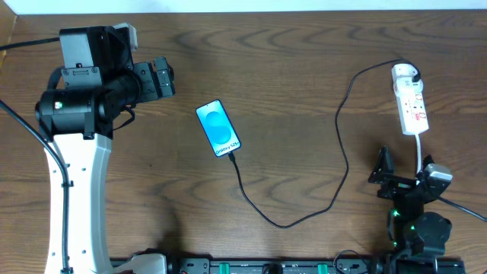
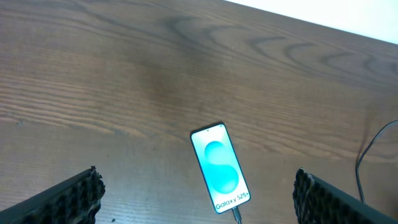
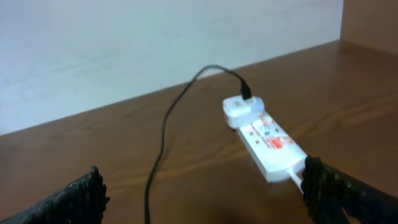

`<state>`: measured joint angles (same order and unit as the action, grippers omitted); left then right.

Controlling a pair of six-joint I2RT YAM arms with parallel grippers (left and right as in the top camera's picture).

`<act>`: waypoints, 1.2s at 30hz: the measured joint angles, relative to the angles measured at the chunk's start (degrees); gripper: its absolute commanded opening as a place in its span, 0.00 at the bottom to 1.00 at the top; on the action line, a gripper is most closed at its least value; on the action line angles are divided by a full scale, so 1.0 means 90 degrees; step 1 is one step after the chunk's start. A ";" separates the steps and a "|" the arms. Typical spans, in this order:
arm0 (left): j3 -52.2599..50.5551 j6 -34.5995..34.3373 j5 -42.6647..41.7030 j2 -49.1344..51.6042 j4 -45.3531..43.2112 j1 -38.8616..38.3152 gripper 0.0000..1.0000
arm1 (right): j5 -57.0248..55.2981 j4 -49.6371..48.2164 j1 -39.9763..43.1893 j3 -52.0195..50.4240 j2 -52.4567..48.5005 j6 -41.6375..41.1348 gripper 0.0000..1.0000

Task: Plug charger to phone and switch on socket

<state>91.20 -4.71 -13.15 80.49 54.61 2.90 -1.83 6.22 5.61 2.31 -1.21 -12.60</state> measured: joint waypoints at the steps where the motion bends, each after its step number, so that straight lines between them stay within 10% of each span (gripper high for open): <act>1: 0.0000 0.0000 -0.0002 0.0000 0.0007 0.0000 0.99 | -0.0022 -0.0102 -0.0002 -0.0107 0.0024 0.0002 0.99; 25: -0.0274 0.0002 0.1081 -0.0255 0.0318 -0.0034 0.99 | -0.0066 -0.0243 -0.0027 -0.0185 0.0041 0.0024 0.99; 36: -0.6448 0.0027 0.1316 -0.5421 -0.4418 -0.0049 0.99 | -0.0068 -0.0248 -0.0029 -0.0197 0.0061 0.0027 0.99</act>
<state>33.17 -4.47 -1.30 31.70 14.85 2.46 -2.44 3.99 5.34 0.54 -0.67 -12.36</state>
